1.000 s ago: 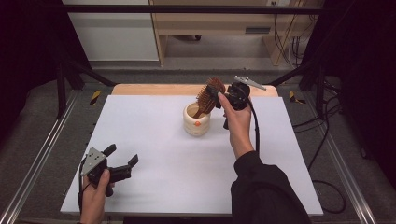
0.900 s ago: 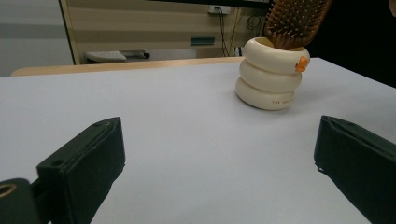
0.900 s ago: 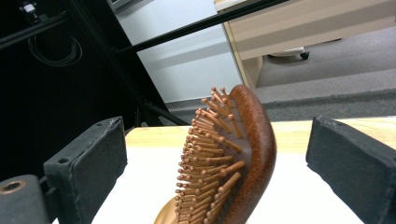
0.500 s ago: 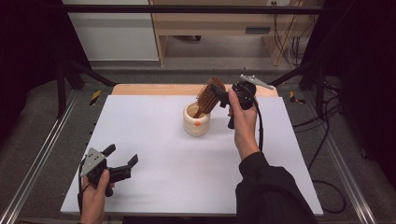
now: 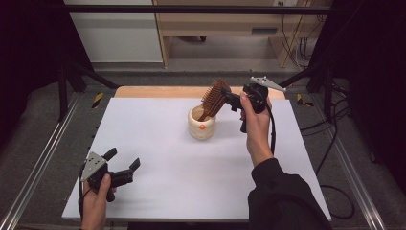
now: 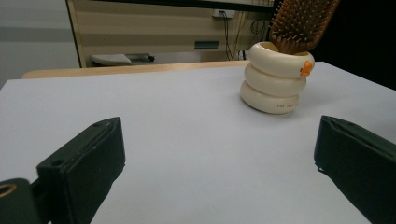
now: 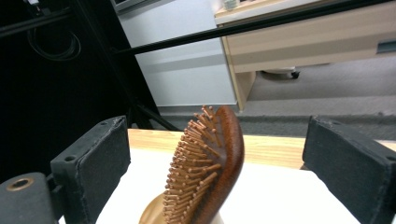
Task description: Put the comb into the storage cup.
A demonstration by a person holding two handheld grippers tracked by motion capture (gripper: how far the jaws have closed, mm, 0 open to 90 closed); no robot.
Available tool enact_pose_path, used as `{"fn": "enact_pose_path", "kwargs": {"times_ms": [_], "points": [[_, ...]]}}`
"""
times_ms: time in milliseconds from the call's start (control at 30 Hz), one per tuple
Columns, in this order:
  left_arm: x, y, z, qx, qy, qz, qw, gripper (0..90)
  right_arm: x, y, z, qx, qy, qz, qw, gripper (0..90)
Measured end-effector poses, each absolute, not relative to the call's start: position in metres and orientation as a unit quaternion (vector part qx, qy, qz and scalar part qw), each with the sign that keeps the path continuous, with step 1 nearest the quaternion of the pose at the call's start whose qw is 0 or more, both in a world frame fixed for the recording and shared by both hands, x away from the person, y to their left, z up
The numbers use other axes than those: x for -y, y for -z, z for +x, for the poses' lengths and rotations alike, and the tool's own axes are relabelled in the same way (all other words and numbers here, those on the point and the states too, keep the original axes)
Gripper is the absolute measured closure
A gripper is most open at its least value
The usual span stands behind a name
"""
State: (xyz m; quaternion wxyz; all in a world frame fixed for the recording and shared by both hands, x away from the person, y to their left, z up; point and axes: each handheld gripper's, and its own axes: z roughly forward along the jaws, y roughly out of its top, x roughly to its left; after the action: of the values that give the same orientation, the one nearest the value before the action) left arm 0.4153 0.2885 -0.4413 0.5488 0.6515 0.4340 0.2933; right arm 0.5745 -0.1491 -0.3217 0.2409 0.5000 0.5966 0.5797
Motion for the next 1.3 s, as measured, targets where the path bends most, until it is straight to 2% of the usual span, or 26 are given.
{"fn": "enact_pose_path", "kwargs": {"times_ms": [367, 700, 1300], "points": [[-0.296, 0.441, 0.415, -0.434, -0.295, 0.648, 0.552, 2.0, 0.163, 0.316, 0.553, -0.61, -0.576, 0.469, 0.275, 6.2], [-0.305, 0.438, 0.411, -0.431, -0.304, 0.64, 0.558, 2.1, 0.185, 0.315, 0.531, -0.619, -0.578, 0.453, 0.278, 5.6], [-0.323, 0.437, 0.393, -0.418, -0.332, 0.64, 0.553, 2.2, 0.223, 0.346, 0.475, -0.636, -0.565, 0.413, 0.325, 4.3]]}}
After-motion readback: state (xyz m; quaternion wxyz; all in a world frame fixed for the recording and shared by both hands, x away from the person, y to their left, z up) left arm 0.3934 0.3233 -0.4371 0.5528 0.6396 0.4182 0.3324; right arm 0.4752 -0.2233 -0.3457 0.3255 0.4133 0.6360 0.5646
